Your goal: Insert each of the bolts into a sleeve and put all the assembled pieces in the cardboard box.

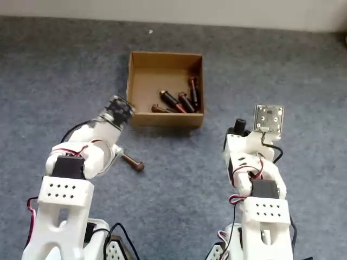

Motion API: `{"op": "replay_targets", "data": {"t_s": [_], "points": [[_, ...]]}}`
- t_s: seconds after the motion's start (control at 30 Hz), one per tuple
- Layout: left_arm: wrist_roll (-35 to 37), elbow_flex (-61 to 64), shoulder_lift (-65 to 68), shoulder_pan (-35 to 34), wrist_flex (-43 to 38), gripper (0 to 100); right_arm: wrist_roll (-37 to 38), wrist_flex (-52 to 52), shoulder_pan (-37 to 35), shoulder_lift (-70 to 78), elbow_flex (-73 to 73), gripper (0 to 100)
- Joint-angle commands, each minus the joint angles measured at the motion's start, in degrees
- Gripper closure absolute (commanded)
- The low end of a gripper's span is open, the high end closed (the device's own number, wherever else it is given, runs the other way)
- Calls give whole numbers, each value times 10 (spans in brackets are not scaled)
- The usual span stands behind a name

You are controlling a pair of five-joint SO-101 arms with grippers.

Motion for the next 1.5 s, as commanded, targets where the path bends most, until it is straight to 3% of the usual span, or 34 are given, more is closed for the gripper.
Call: {"op": "replay_targets", "data": {"t_s": [0.0,0.17,0.47,0.83,1.2,1.33,1.47], "points": [[-114,-26,0,21,-13,828,0,-19,5,-15,-6,989],[-233,-59,97,41,11,827,0,-19,5,-15,-6,989],[-350,-222,382,76,93,827,0,-19,5,-15,-6,989],[-380,-313,535,135,106,827,25,-19,4,-15,-6,989],[-391,-342,633,133,105,835,27,-19,4,-15,-6,989],[-391,-342,633,134,105,918,27,-19,4,-15,-6,989],[-390,-341,633,131,109,932,27,-19,4,-15,-6,989]]}}
